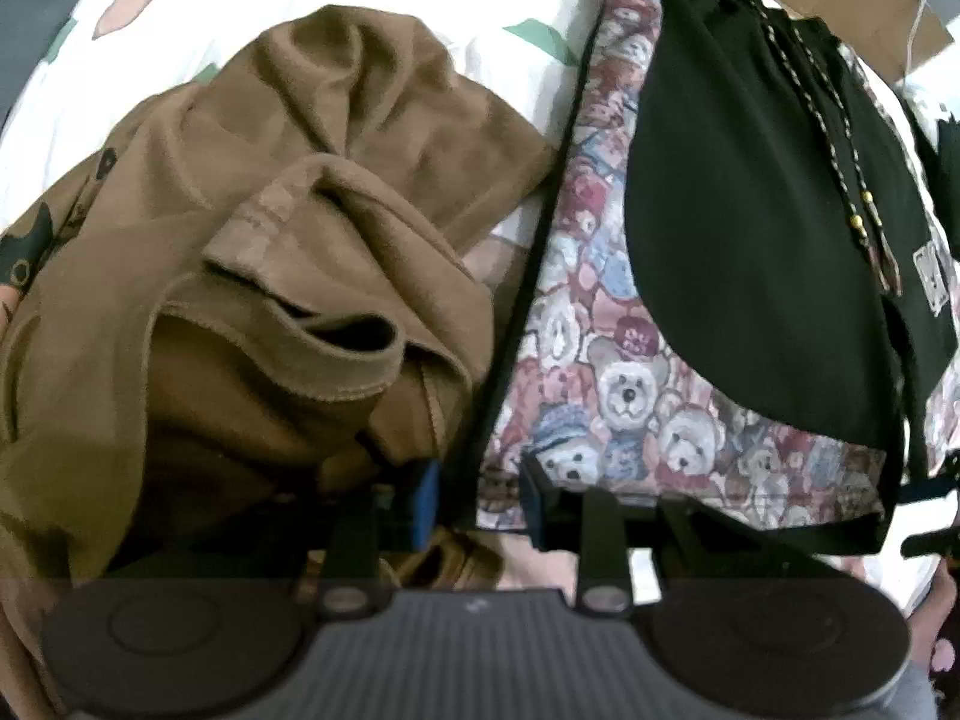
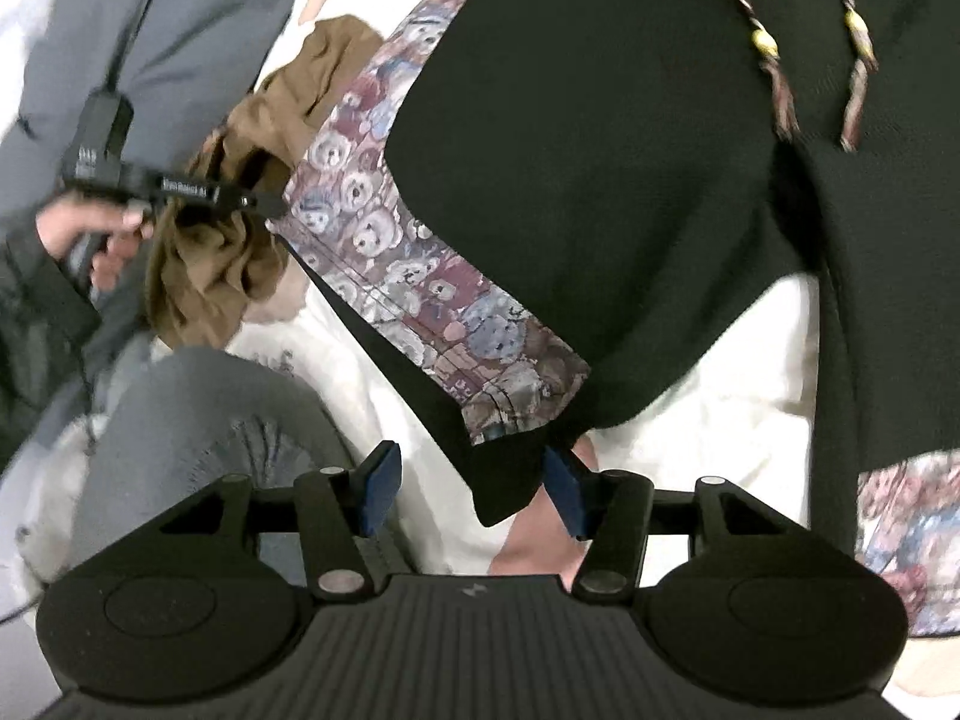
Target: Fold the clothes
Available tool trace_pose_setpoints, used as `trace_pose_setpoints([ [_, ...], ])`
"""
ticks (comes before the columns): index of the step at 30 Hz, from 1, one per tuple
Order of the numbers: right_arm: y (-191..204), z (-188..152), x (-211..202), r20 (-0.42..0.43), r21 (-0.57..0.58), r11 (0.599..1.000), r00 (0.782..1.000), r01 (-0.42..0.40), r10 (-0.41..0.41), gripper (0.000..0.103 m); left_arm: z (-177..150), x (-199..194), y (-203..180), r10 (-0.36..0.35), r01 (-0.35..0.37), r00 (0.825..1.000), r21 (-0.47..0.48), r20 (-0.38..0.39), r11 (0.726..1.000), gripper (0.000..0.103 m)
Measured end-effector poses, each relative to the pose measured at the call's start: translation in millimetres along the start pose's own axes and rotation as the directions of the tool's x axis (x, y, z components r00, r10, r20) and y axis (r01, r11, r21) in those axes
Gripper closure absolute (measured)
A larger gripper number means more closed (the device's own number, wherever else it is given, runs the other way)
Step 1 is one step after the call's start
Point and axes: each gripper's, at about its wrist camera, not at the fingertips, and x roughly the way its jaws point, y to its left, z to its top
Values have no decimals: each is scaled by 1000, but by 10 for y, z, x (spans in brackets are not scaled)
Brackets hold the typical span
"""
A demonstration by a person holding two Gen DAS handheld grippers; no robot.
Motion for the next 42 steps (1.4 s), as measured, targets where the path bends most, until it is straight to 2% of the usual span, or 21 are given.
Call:
trace_pose_setpoints([
  [6,83,47,-143,35,-70,994,996,80,-78,46,-10,9,30,-8,8,1000,-7,4,1000,72],
  [8,119,60,-126,40,-83,993,996,78,-75,46,-22,26,38,-12,12,1000,-13,1,1000,72],
  [15,236,-10,200,-19,-192,977,995,93,-98,47,-84,60,65,-20,20,1000,-24,-8,1000,72],
  [17,227,-43,281,-26,-211,971,992,116,-124,58,-98,55,79,-24,24,1000,-28,-8,999,72],
  [19,186,-83,324,-21,-226,965,989,135,-144,93,-118,51,95,-29,29,1000,-32,-8,999,72],
  [20,166,-104,322,-15,-231,963,989,136,-144,98,-128,50,100,-32,31,999,-34,-8,999,72],
  [21,145,-126,321,-9,-236,962,990,138,-144,98,-138,48,106,-34,34,999,-37,-7,999,72],
  [23,136,-155,251,7,-240,964,993,117,-119,99,312,43,409,-40,41,999,42,-28,998,72],
  [33,157,-207,27,5,-257,965,999,51,-51,103,319,13,439,-51,51,999,12,-15,999,72],
  [37,199,-267,98,-18,-288,956,997,60,-68,103,320,48,383,-50,50,999,14,-15,999,71],
  [39,213,-267,89,24,-282,954,995,102,-99,102,324,37,343,-50,50,999,19,-16,999,70],
  [42,269,-249,26,77,-296,949,993,111,-92,96,320,19,335,-51,52,999,23,-17,998,69],
])
